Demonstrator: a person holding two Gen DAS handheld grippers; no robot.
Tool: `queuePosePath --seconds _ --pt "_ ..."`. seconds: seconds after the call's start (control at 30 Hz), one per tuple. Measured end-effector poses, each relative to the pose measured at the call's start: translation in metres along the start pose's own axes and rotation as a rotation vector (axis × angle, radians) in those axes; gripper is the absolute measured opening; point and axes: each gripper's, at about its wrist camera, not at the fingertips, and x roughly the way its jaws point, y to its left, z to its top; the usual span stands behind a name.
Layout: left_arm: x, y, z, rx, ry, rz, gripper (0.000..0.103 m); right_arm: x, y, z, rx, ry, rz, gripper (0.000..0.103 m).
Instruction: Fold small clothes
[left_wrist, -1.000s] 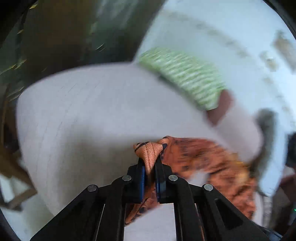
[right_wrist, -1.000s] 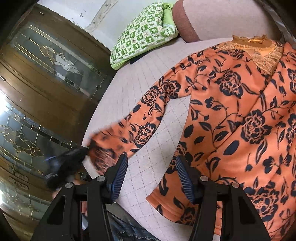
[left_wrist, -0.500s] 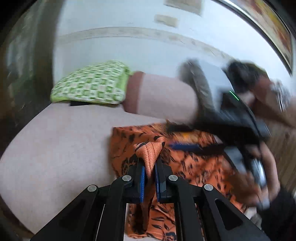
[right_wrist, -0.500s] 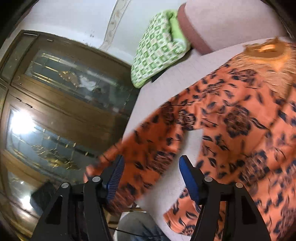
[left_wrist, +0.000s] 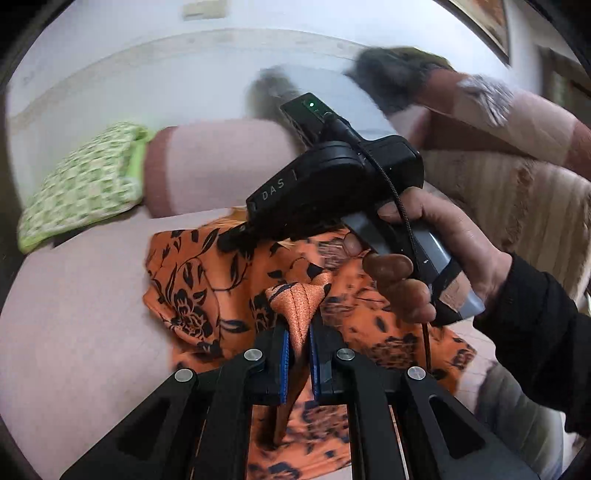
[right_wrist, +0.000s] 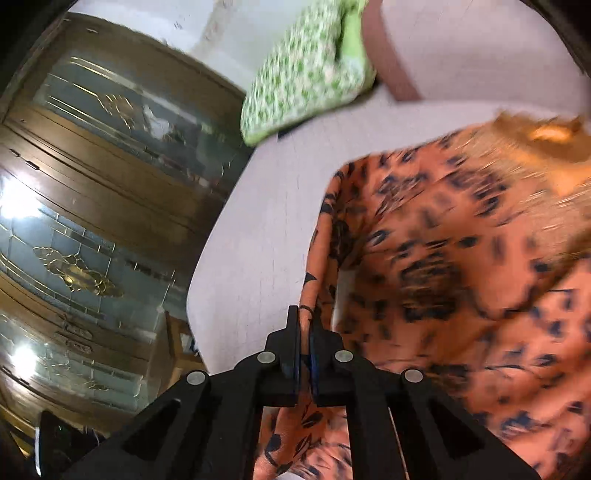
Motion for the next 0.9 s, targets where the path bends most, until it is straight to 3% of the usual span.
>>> queuePosePath --seconds 0.17,0.3,0.33,0.43,0.47,0.5,0.53,0.6,0.7,0.77,0.83,0.9 --pt "0.068 -0.027 -0.009 0.059 0.168 -0.128 0.007 -0.031 -0.076 -0.034 0.099 -0.022 -0.069 0.003" --pt "0.115 -0.023 -0.034 -0.048 0.312 -0.276 0.011 -0.02 -0.135 -0.068 0.232 -0.014 -0.041 0.005" --pt "0.121 -0.022 -0.039 -0.071 0.358 -0.32 0.011 -0.016 -0.142 -0.076 0.242 -0.012 -0.027 0.009" --pt "0.126 -0.007 -0.025 -0.061 0.356 -0.401 0.012 -0.009 -0.15 -0.085 0.246 0.007 -0.069 0.013" --pt "0.126 0.001 -0.016 -0.054 0.336 -0.42 0.017 -0.011 -0.148 -0.082 0.232 0.006 -0.078 0.016" --pt "0.119 0.011 -0.009 -0.051 0.3 -0.447 0.027 -0.018 -0.144 -0.079 0.223 -0.013 -0.091 0.029" --pt "0.108 0.015 -0.003 -0.055 0.258 -0.455 0.032 -0.029 -0.141 -0.077 0.226 -0.044 -0.097 0.048" --pt "0.088 0.038 0.011 -0.102 0.165 -0.44 0.052 -0.053 -0.136 -0.079 0.229 -0.105 -0.103 0.058" --pt "0.07 0.09 0.027 -0.253 0.092 -0.391 0.054 -0.082 -0.129 -0.097 0.234 -0.157 -0.111 0.058" --pt "0.069 0.124 0.027 -0.358 0.084 -0.276 0.058 -0.092 -0.128 -0.118 0.256 -0.168 -0.097 0.058" --pt "0.084 0.173 0.024 -0.53 0.12 -0.161 0.058 -0.09 -0.13 -0.139 0.285 -0.158 -0.091 0.058" --pt "0.095 0.204 0.01 -0.643 0.165 -0.132 0.057 -0.073 -0.129 -0.154 0.287 -0.11 -0.107 0.053"
